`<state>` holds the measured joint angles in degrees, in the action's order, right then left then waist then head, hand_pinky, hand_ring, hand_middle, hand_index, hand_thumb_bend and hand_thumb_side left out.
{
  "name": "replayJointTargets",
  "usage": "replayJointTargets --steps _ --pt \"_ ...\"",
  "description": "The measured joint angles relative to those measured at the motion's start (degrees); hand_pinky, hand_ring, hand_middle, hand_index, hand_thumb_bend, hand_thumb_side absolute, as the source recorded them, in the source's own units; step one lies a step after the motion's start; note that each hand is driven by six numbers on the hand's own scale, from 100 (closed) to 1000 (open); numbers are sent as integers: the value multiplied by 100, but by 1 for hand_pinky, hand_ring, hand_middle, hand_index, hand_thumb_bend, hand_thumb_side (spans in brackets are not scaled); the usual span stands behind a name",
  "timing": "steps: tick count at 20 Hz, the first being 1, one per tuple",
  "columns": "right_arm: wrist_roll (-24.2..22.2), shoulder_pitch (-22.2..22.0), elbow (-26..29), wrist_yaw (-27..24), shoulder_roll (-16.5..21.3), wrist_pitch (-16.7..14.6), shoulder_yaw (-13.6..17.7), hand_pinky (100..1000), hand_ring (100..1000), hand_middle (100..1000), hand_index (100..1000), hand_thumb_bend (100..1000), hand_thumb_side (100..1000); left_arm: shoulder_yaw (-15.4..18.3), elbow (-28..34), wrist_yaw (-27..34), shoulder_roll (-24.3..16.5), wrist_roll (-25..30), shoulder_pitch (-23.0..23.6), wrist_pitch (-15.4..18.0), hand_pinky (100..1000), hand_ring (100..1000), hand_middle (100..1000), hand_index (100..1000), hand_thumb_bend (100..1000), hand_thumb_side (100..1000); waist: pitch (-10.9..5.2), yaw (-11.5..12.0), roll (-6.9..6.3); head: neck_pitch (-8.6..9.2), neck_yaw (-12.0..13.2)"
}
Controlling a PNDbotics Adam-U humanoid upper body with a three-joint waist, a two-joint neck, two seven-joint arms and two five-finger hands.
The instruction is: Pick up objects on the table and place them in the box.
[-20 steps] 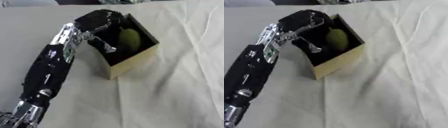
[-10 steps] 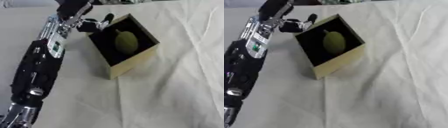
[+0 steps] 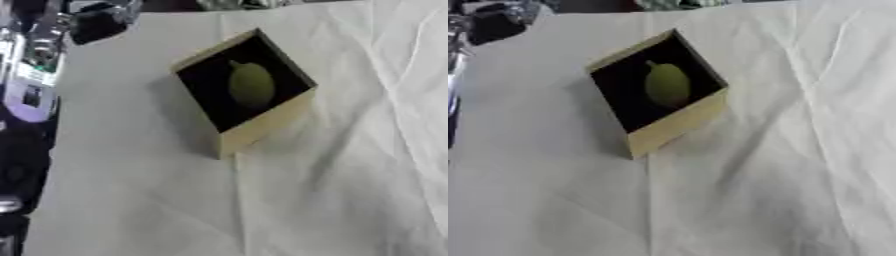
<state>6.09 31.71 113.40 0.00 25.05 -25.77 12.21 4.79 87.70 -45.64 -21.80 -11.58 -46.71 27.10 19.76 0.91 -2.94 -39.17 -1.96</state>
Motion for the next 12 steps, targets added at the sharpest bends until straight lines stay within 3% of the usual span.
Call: replayJointTargets --steps 6,9,12 --pt "54 1 0 62 6 -1 49 834 826 646 745 100 346 613 707 507 -553 -512 817 -500 667 651 563 744 231 215 58 19 72 54 -76" --pt "66 1 0 86 5 -7 52 834 827 645 745 100 348 834 1125 774 -580 -772 1237 -676 679 653 566 752 275 234 68 17 102 83 -80" --pt "67 1 0 88 -13 -7 52 835 828 645 745 100 351 970 1551 1043 -482 -1039 1640 -638 685 660 573 757 315 246 68 -19 134 101 -62"
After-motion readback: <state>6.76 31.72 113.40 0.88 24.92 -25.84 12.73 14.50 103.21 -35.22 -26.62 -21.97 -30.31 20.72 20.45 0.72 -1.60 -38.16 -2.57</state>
